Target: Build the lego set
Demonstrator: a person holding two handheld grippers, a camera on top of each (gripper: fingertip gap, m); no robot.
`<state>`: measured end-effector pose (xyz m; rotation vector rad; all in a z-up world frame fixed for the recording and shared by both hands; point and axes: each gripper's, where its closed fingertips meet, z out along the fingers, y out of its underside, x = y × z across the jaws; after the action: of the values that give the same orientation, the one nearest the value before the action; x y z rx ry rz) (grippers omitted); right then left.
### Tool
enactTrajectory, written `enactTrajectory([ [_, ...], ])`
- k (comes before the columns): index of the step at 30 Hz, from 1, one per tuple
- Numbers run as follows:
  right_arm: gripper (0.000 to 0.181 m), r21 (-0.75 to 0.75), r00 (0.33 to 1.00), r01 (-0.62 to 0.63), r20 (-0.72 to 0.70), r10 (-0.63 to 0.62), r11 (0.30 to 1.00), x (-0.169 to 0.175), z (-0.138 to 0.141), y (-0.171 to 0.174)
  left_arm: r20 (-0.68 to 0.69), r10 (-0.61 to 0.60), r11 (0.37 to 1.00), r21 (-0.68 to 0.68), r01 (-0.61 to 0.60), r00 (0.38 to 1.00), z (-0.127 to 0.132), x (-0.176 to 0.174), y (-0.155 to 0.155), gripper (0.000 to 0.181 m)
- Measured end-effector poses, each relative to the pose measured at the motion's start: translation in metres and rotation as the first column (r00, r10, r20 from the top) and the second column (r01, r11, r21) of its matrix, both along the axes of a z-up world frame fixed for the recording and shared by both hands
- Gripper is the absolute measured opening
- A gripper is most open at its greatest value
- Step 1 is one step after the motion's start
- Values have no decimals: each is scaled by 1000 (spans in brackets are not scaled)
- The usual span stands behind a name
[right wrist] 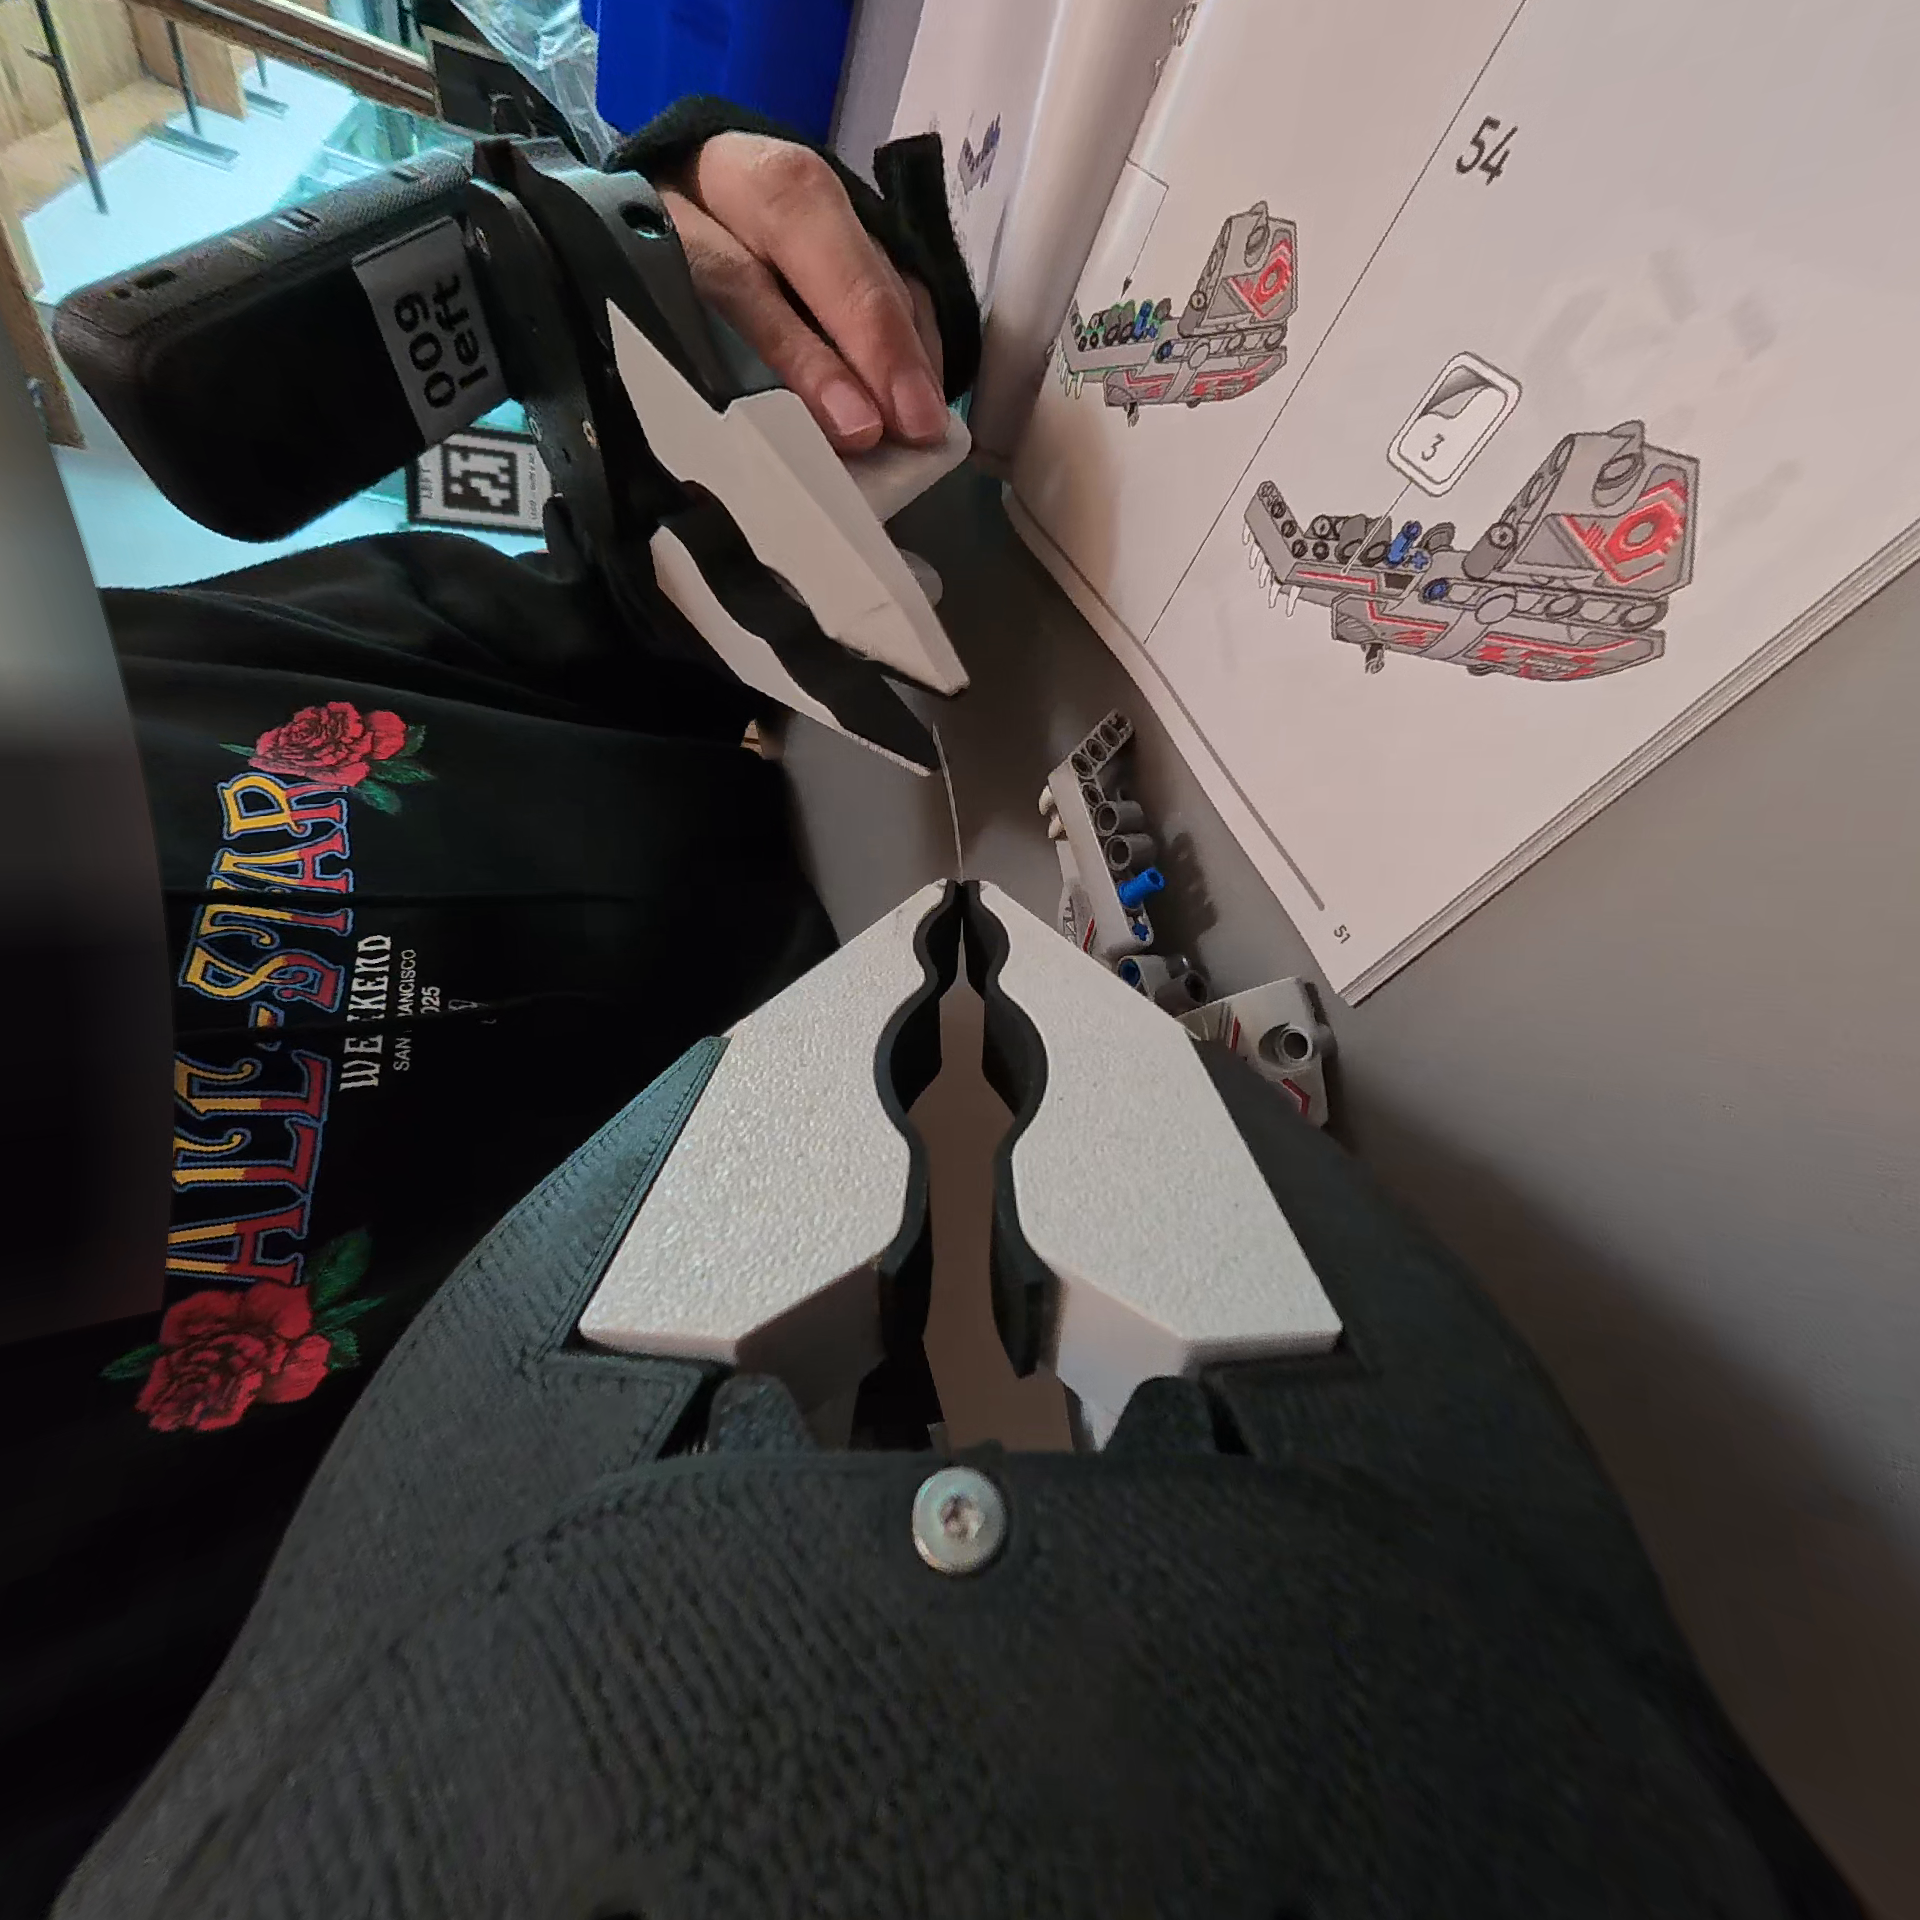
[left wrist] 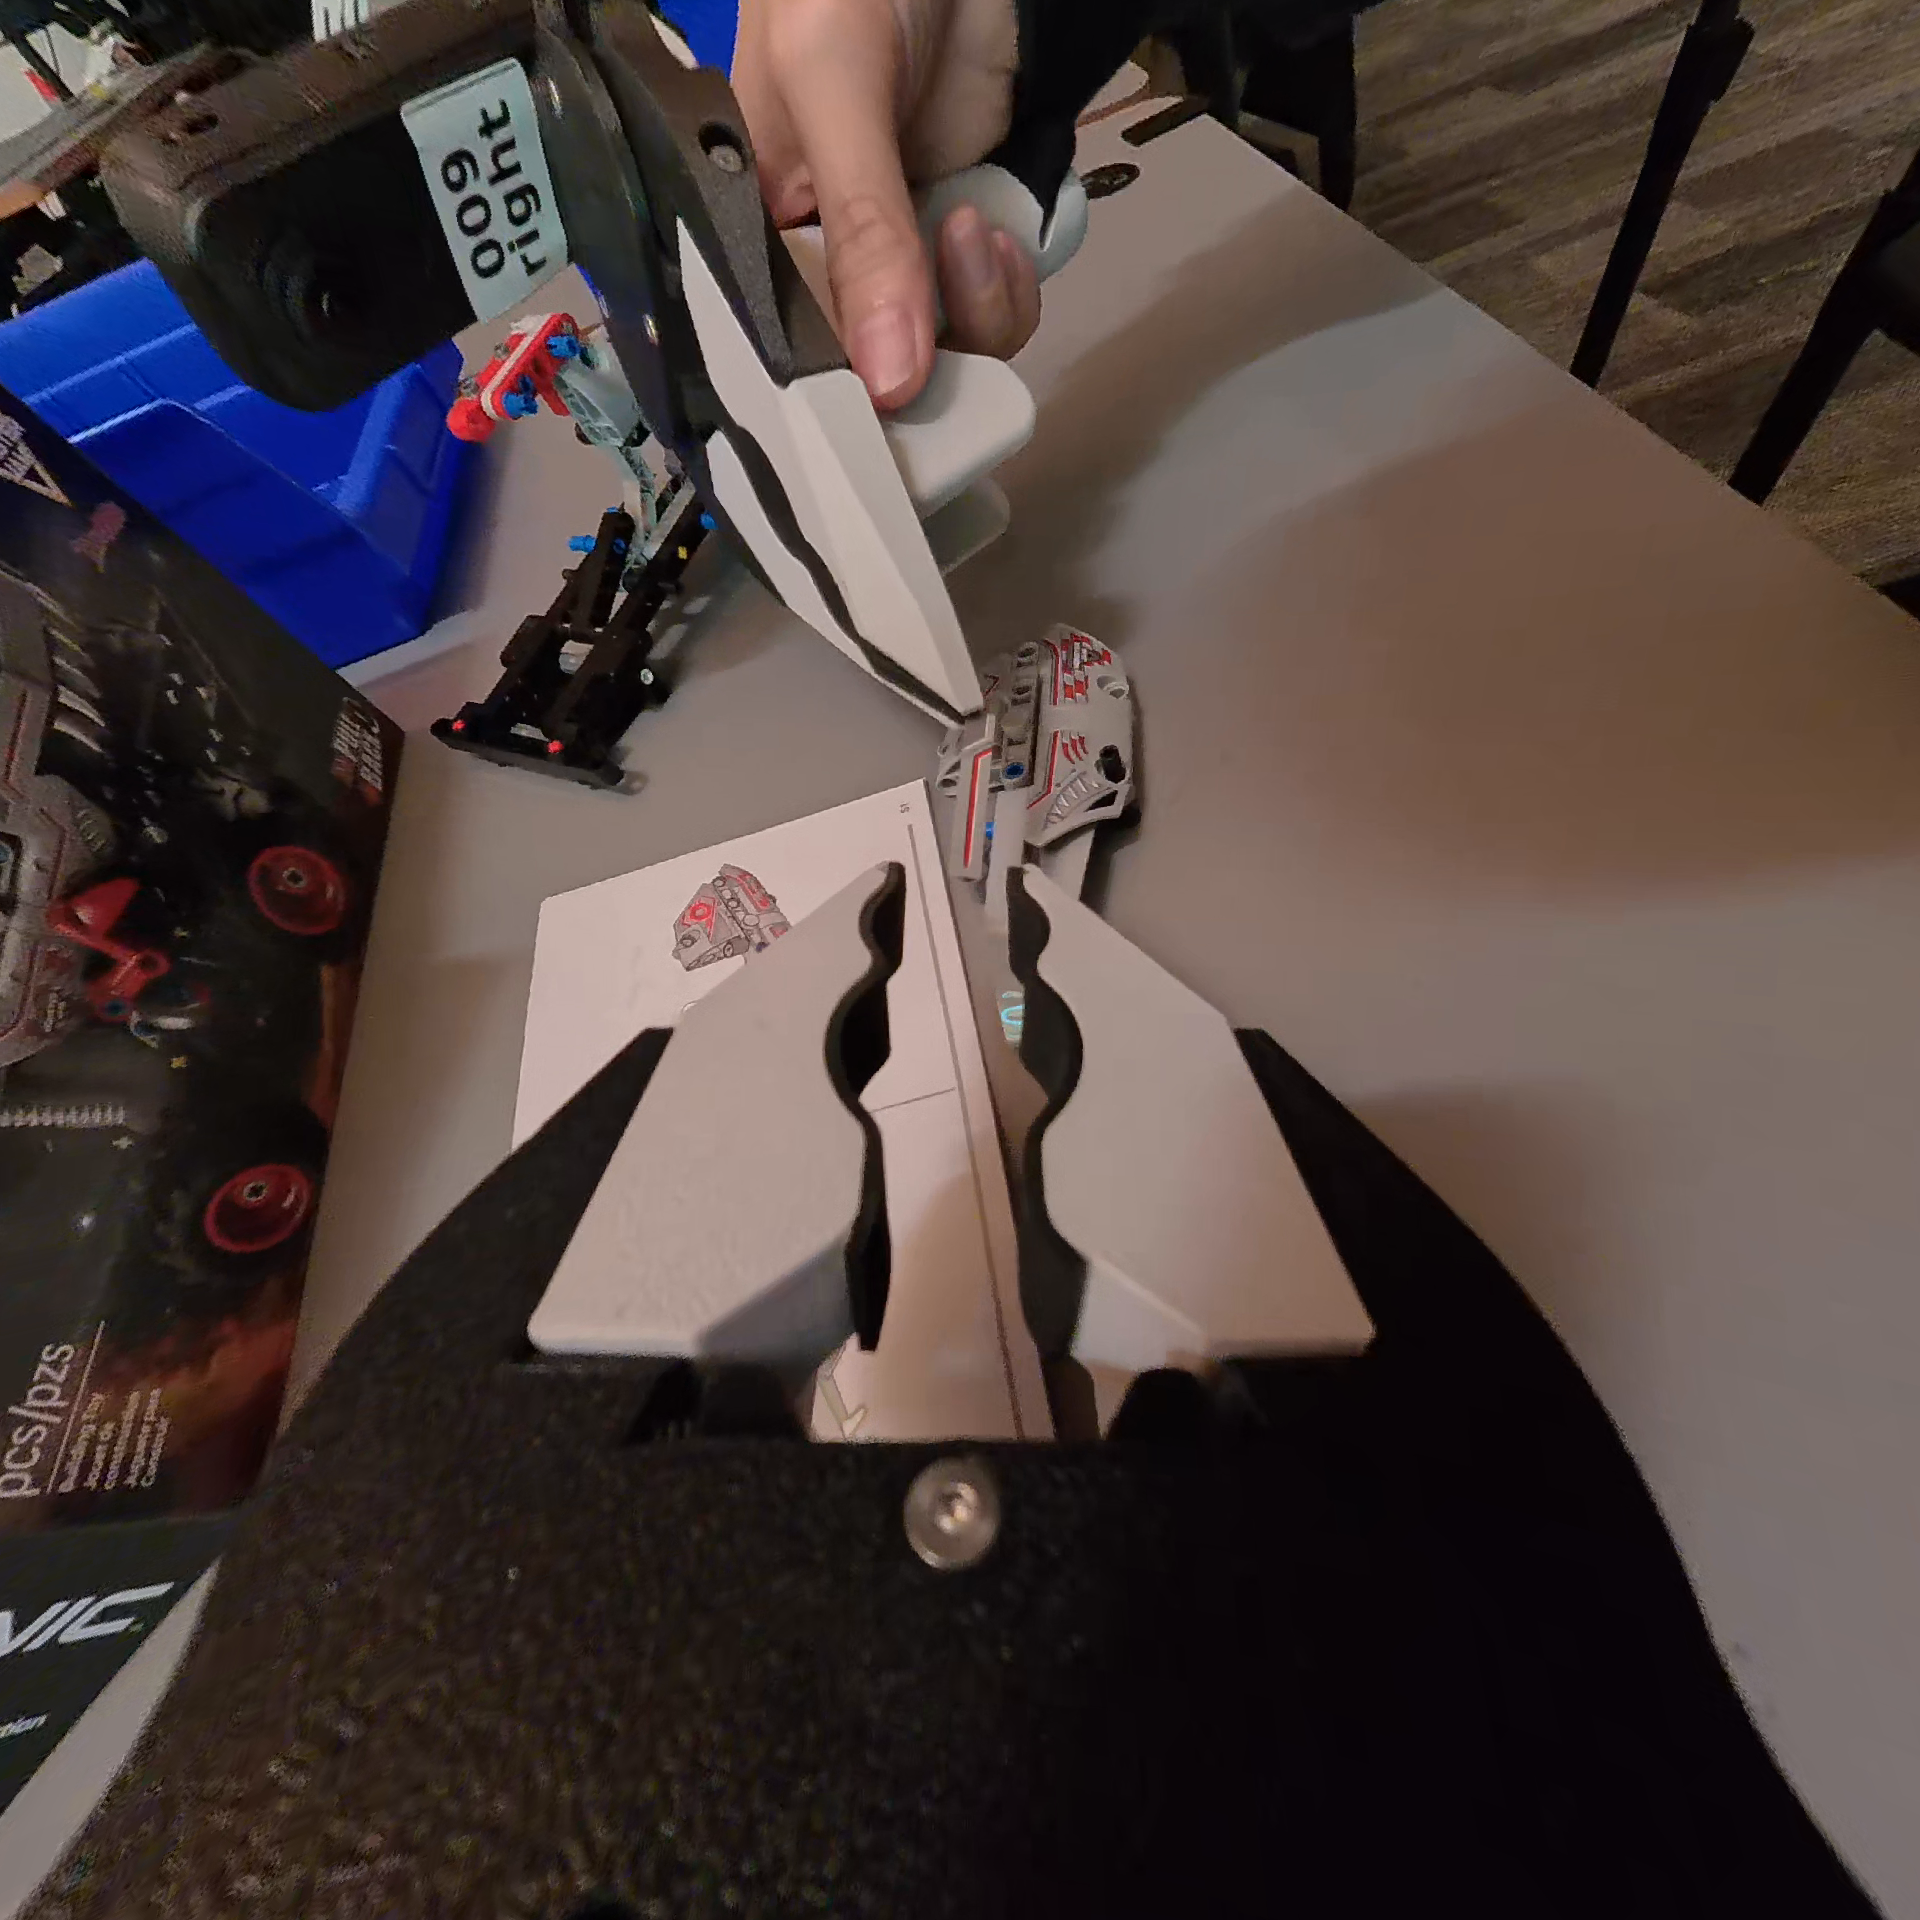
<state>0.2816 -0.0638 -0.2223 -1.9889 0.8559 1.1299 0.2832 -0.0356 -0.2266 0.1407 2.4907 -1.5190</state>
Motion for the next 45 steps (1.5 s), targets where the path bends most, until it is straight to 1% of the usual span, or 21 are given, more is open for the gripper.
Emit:
enactTrajectory([
  [2, 0, 4, 1000, 1, -8, -1, 1000, -1, 0, 0, -2, -6, 1000, -5, 6, 1000, 1, -1, -1, 16],
  [7, 0, 15, 999, 7, -33, -7, 1000, -2, -4, 0, 2, -8, 999, 33, 8, 1000, -6, -2, -2, 15],
  [12, 0, -3, 998, 0, -66, 0, 1000, -5, -11, -3, 15, -14, 997, 79, 13, 1000, -16, -3, -1, 16],
  [15, 0, -19, 998, 4, -61, -5, 1000, -3, -13, -6, 28, -16, 996, 91, 14, 999, -19, -3, -2, 16],
  [20, 0, -22, 995, 15, -93, -17, 1000, -1, -15, -6, 31, -18, 996, 85, 15, 999, -20, -3, -1, 19],
  [25, 0, -34, 994, 1, -113, -5, 999, -5, -19, -5, 42, -12, 996, 94, 8, 999, -22, -2, -1, 20],
  [35, 0, -46, 993, 17, -117, -23, 999, -4, -20, -6, 34, -19, 996, 91, 15, 999, -23, -4, 1, 21],
  [40, 0, -65, 994, 59, -94, -65, 996, 3, -22, -9, 26, -18, 997, 79, 16, 1000, -22, -4, 1, 21],
  [45, 0, -70, 994, 50, -92, -57, 996, 2, -22, -11, 26, -17, 997, 77, 15, 1000, -21, -4, 1, 21],
])
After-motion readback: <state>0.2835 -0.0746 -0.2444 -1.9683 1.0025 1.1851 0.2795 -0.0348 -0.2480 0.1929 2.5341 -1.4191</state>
